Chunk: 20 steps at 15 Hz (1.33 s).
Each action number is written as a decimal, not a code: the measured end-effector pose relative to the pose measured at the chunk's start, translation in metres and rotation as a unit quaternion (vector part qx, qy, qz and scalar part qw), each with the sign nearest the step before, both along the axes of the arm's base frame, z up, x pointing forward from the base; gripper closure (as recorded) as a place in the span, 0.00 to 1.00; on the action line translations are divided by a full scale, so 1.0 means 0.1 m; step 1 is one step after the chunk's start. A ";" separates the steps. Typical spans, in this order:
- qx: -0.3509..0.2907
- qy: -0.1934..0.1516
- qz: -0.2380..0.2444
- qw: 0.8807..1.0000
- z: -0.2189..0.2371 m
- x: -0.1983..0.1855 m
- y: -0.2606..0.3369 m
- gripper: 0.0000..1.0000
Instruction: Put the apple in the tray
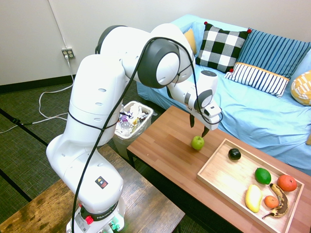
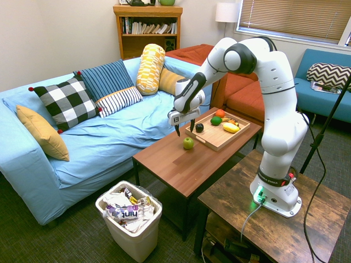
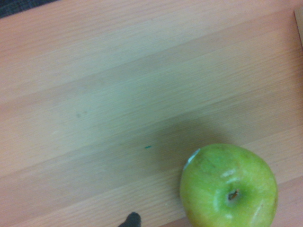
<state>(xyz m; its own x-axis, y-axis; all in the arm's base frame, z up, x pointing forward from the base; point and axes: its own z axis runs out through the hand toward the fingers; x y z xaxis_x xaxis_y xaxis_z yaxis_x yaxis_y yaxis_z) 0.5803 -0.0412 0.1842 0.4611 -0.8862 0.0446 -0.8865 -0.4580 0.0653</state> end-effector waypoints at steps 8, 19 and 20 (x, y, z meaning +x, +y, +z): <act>-0.004 0.024 -0.026 0.999 -0.42 0.02 -0.20 0.00; 0.013 0.045 -0.028 0.999 -0.83 0.08 -0.25 1.00; 0.015 0.045 -0.028 0.998 -0.83 0.09 -0.24 1.00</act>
<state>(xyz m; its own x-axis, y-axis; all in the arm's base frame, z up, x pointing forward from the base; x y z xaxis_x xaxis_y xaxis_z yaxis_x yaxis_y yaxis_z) 0.5889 -0.0655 0.1015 0.4122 -0.9108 -0.0214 -0.9018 -0.4113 0.1325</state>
